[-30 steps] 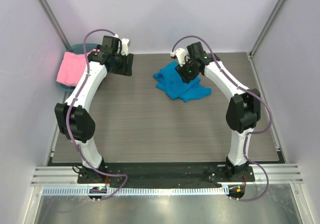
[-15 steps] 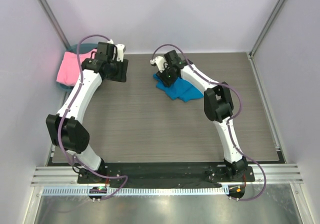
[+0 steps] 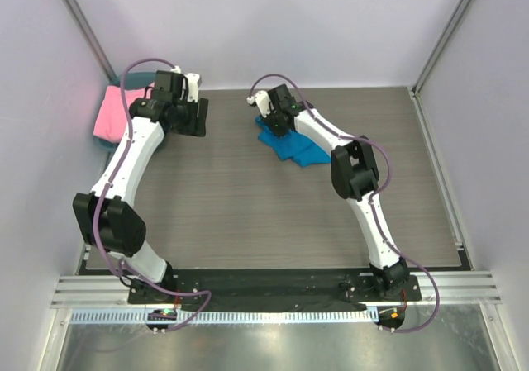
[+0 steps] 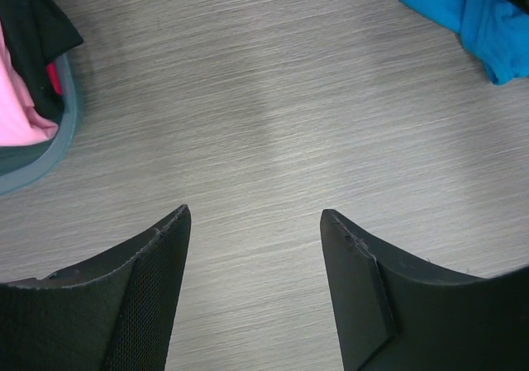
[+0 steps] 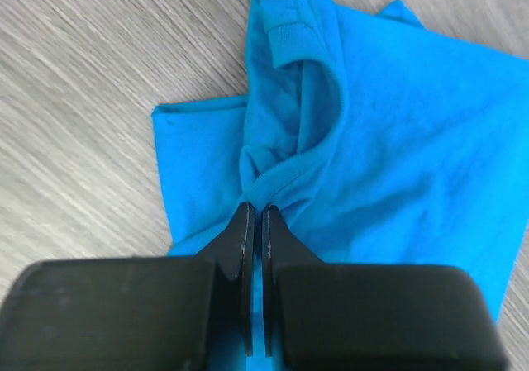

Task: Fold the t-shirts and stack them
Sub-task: Flatten the tshirt out

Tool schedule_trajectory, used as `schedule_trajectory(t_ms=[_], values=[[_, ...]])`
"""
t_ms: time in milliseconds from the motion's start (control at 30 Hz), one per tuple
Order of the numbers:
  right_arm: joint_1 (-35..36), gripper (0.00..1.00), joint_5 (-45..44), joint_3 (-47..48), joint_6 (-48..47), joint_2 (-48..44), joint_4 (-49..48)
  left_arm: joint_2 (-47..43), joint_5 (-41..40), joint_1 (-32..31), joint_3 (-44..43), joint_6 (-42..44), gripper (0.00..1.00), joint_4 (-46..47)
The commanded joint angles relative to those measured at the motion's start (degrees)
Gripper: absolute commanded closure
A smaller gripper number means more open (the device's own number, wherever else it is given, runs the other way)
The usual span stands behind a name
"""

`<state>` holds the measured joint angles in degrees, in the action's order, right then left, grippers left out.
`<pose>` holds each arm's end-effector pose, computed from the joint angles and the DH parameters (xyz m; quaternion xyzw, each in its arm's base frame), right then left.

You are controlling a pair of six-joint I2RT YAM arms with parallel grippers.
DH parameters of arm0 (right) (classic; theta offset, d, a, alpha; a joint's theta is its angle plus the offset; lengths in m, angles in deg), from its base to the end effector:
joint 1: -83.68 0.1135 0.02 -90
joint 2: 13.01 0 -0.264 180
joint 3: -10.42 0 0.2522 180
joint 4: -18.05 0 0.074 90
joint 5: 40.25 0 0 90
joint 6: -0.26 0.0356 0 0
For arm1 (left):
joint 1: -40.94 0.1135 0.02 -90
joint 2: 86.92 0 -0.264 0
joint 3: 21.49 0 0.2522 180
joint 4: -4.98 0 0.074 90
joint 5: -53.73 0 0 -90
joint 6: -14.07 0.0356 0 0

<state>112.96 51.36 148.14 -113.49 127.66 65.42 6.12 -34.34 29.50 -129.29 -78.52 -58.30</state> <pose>0.4758 0.2679 0.1835 -0.4242 0.8395 0.0296 0.3383 0.3433 -0.0707 0.3593 0.0781 0.9318 -0.0589 0.3495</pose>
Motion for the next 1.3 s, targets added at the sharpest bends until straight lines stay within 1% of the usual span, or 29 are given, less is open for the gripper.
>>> schedule_trajectory(t_ms=[0,133,233,267,333,467,567,600,667,700,767,800,867,900,1000,1133,1267], values=[[1.7,0.99,-1.3,1.0,0.2,-8.4,-2.4,0.7,0.3,0.2,-1.3,-0.5,0.35,1.8],[2.4,0.99,-1.3,1.0,-0.6,-18.7,-2.3,2.0,0.2,0.2,-2.6,-0.4,0.35,1.9],[2.4,0.99,-1.3,3.3,-1.7,-23.8,-2.5,3.0,0.3,0.2,-3.8,-0.4,0.36,2.1],[2.4,0.99,-3.3,4.1,-2.7,-26.6,-2.7,3.5,0.4,0.2,-4.1,-0.5,0.36,2.1],[2.4,0.99,-4.1,6.4,-3.9,-28.9,-3.4,4.1,1.1,0.2,-5.2,-0.7,0.36,2.2],[1.4,0.99,-7.8,6.6,-6.2,-34.5,-5.8,5.7,3.1,0.0,-7.7,-1.3,0.36,2.2],[-1.5,0.99,-9.6,1.0,-6.4,-36.9,-6.9,7.1,4.0,-0.5,-9.4,-1.3,0.36,2.1],[-2.5,0.99,-10.9,-4.1,-6.3,-38.3,-7.6,7.3,4.1,-0.7,-9.6,-1.2,0.36,2.0],[-4.6,0.99,-11.8,-9.9,-5.3,-39.8,-8.4,8.0,4.6,-1.5,-9.8,-0.8,0.36,1.9],[-7.1,0.99,-12.0,-15.4,-4.9,-41.0,-9.1,8.1,5.2,-1.7,-9.8,-0.7,0.36,1.8],[-9.7,0.99,-12.4,-20.7,-3.2,-41.4,-9.7,9.0,6.2,-2.7,-9.5,-0.1,0.36,1.5],[-11.8,0.99,-12.2,-25.7,-3.3,-41.4,-9.7,9.4,7.2,-3.1,-9.5,0.0,0.36,1.4],[-13.2,0.99,-12.2,-30.9,-4.7,-41.3,-10.4,10.8,8.4,-4.3,-9.3,0.6,0.37,1.1],[-14.3,0.99,-12.2,-35.8,-5.3,-40.8,-11.9,11.4,9.3,-5.2,-8.8,0.8,0.37,1.2],[-15.4,0.99,-12.9,-40.9,-5.3,-39.3,-13.6,13.8,11.2,-6.6,-8.2,2.1,0.39,0.9],[-15.7,0.99,-12.8,-41.4,-3.4,-38.3,-13.6,15.2,15.8,-10.1,-7.8,3.5,0.48,-1.5],[-15.7,0.99,-13.6,-40.1,-4.2,-37.0,-13.7,14.4,20.6,-14.7,-5.8,7.9,0.49,-3.6]])
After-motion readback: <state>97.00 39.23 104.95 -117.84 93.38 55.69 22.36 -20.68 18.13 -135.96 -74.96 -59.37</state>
